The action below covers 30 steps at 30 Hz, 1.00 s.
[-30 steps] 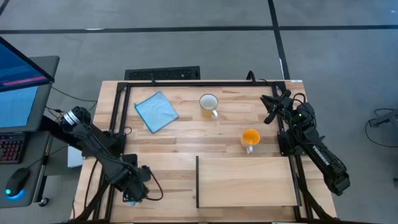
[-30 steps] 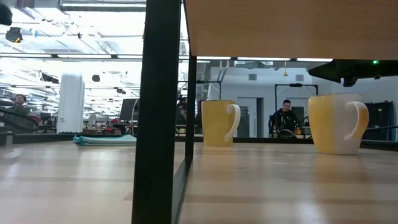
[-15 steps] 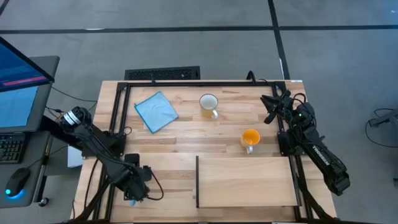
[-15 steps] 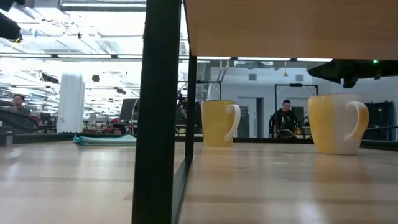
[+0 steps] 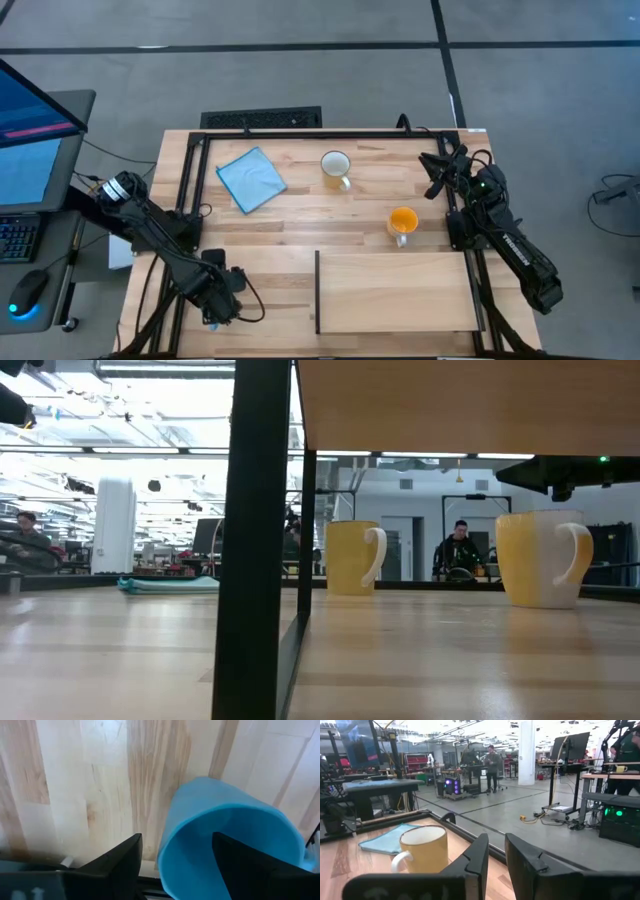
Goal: Stack small to large cups/mugs on shelf
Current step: Put the blue mug on the shelf
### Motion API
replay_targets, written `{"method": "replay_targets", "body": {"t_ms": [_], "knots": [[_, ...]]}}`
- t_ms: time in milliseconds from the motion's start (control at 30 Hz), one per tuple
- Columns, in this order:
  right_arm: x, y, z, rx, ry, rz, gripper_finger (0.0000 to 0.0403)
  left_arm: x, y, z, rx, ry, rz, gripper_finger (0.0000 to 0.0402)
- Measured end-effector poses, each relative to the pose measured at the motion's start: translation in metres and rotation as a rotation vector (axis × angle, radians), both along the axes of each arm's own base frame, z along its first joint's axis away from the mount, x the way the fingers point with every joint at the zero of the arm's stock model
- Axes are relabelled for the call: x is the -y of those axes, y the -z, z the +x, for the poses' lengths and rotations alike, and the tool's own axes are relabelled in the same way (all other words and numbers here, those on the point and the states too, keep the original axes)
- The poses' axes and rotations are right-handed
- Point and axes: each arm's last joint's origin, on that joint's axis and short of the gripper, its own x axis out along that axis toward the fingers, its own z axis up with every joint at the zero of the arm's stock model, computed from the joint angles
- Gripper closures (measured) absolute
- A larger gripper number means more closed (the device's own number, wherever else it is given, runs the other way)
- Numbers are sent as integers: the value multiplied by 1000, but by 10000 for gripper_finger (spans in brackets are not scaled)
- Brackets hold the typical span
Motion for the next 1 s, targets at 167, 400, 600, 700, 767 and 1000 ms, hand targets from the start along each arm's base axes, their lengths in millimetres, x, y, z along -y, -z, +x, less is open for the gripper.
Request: {"method": "replay_targets", "body": {"t_ms": [167,400,600,700,767,1000], "knots": [[0,0,0,0,0,0,317,4,3,2,-16,-13,-33,190],[0,0,0,0,0,0,317,3,3,2,17,-46,-2,258],[0,0,0,0,0,0,317,3,3,2,17,-43,-1,301],[0,0,0,0,0,0,317,3,3,2,14,-42,1,312],[0,0,0,0,0,0,317,3,3,2,10,-35,5,317],[0,0,0,0,0,0,317,0,26,-4,-50,-13,-51,332]]}}
